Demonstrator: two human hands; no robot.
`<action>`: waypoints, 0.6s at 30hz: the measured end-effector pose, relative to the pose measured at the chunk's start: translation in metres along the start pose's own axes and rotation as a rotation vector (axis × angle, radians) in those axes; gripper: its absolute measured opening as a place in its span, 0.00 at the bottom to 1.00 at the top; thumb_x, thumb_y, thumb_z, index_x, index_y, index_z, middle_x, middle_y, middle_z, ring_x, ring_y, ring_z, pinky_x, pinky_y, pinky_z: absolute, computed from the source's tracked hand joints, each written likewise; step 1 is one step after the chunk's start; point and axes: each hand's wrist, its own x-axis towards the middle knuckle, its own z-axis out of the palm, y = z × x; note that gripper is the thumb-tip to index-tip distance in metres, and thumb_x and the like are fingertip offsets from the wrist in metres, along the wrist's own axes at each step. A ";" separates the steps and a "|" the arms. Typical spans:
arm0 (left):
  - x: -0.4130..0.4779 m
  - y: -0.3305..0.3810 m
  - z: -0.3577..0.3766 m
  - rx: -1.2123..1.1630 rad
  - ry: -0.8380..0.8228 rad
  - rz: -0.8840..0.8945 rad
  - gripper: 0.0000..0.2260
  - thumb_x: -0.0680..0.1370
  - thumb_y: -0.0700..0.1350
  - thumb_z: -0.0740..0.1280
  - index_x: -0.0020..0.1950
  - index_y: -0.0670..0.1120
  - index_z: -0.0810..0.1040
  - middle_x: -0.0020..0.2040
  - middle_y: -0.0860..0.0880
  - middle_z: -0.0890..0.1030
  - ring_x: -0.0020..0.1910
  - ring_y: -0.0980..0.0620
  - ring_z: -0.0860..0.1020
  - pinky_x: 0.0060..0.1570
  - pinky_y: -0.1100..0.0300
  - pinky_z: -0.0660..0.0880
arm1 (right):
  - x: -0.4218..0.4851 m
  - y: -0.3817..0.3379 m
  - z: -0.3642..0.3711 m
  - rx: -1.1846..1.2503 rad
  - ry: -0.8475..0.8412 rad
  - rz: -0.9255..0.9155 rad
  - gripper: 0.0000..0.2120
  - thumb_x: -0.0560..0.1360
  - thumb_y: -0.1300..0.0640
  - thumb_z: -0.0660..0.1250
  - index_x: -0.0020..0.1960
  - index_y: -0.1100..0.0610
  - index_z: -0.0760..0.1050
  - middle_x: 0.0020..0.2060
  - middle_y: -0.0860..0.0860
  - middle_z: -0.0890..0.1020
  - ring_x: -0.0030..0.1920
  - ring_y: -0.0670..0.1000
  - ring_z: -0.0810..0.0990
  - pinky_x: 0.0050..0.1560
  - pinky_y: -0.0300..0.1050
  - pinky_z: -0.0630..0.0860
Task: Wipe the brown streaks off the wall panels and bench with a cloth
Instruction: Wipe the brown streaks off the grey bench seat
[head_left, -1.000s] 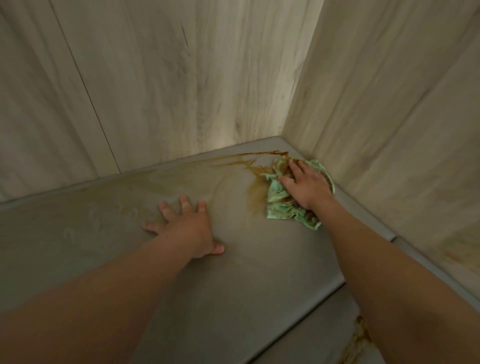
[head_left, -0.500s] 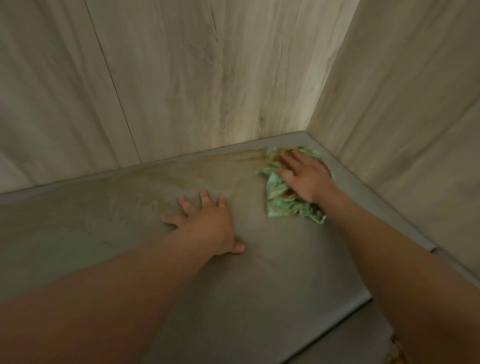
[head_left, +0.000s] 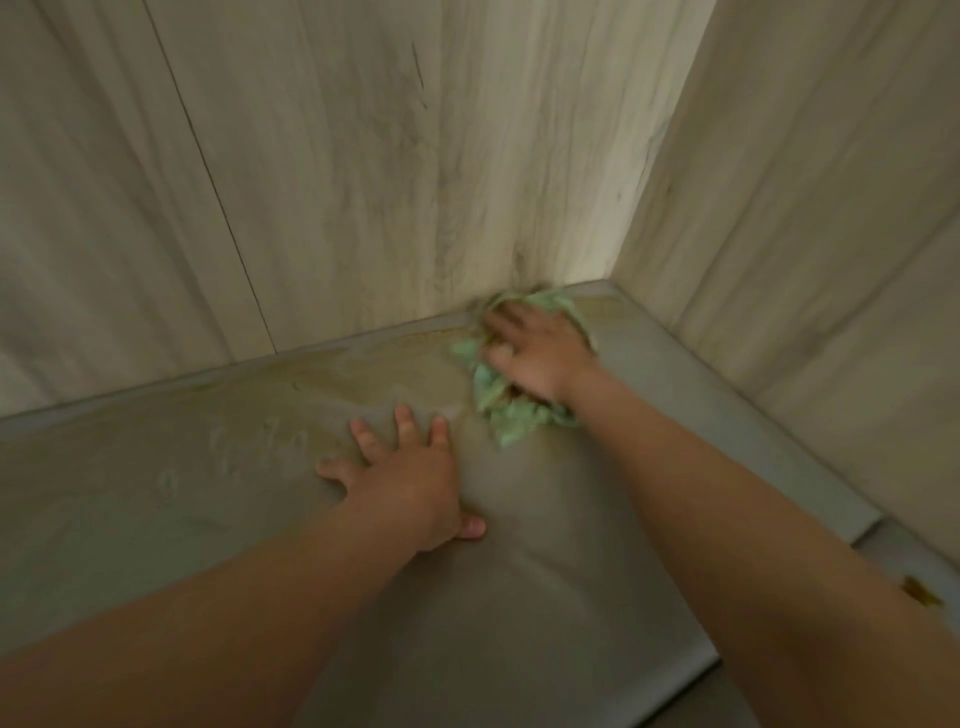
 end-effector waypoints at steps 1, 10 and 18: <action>-0.001 0.000 -0.001 0.007 0.006 0.002 0.55 0.73 0.69 0.71 0.83 0.54 0.34 0.82 0.46 0.30 0.78 0.26 0.34 0.68 0.18 0.51 | -0.011 -0.009 0.000 -0.009 -0.014 -0.160 0.33 0.80 0.30 0.50 0.83 0.39 0.53 0.84 0.46 0.53 0.83 0.51 0.49 0.82 0.56 0.48; -0.004 -0.001 -0.001 0.001 0.010 -0.003 0.55 0.73 0.68 0.71 0.83 0.54 0.34 0.82 0.45 0.30 0.78 0.26 0.34 0.68 0.18 0.50 | -0.018 0.047 0.004 0.060 0.045 0.390 0.37 0.78 0.32 0.44 0.83 0.45 0.56 0.84 0.51 0.54 0.83 0.56 0.52 0.81 0.59 0.48; -0.015 -0.006 -0.011 -0.077 0.029 0.032 0.57 0.68 0.69 0.75 0.84 0.53 0.43 0.84 0.45 0.38 0.79 0.25 0.40 0.67 0.18 0.52 | -0.097 -0.020 0.004 0.107 -0.018 0.378 0.39 0.79 0.27 0.40 0.85 0.45 0.49 0.84 0.52 0.48 0.84 0.55 0.45 0.81 0.58 0.40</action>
